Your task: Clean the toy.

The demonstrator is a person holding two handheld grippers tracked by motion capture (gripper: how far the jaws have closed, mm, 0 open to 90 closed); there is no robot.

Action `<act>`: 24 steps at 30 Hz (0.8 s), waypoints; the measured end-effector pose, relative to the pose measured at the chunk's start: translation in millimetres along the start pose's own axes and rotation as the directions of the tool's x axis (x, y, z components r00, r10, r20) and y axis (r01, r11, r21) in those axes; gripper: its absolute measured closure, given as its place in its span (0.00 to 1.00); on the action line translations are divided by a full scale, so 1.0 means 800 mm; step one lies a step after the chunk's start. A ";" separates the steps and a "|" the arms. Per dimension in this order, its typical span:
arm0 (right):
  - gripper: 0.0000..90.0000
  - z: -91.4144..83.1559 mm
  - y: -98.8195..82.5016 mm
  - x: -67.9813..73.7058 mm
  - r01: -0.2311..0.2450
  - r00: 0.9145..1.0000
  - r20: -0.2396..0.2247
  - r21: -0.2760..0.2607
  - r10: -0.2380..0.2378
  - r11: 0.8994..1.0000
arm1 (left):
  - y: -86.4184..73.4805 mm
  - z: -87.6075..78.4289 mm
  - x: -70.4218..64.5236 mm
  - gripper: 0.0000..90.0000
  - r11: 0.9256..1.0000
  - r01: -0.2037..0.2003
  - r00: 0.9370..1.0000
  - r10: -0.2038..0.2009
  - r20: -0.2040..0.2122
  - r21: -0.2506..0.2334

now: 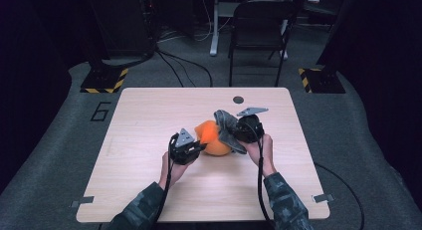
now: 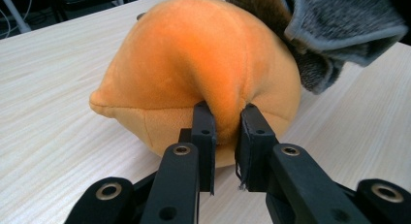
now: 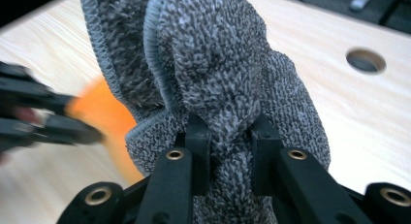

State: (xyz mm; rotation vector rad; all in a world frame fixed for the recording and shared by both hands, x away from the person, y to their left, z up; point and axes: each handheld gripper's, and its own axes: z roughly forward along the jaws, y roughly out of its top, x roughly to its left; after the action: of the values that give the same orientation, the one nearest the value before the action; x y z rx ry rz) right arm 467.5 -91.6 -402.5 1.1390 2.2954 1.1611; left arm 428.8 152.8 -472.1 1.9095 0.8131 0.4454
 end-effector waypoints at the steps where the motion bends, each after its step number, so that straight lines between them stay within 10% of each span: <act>1: 0.83 -0.003 0.003 0.006 0.001 1.000 -0.015 -0.008 -0.001 1.000 | 0.001 0.000 -0.001 0.88 1.000 0.003 1.000 -0.003 0.002 -0.002; 8: 0.83 0.019 -0.001 0.039 0.073 0.997 -0.007 0.023 -0.072 0.997 | 0.000 0.000 -0.003 0.88 1.000 0.009 1.000 -0.009 0.011 0.013; 24: 0.84 0.030 -0.028 0.005 0.037 0.995 0.089 0.132 -0.049 0.991 | -0.003 0.004 0.004 0.88 1.000 0.009 1.000 -0.009 0.017 0.022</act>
State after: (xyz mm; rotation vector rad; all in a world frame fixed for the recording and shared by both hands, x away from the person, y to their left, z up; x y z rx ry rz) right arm 467.6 -83.8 -434.1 1.1573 2.3410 0.9352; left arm 431.8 153.8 -475.9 1.9269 0.8178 0.4155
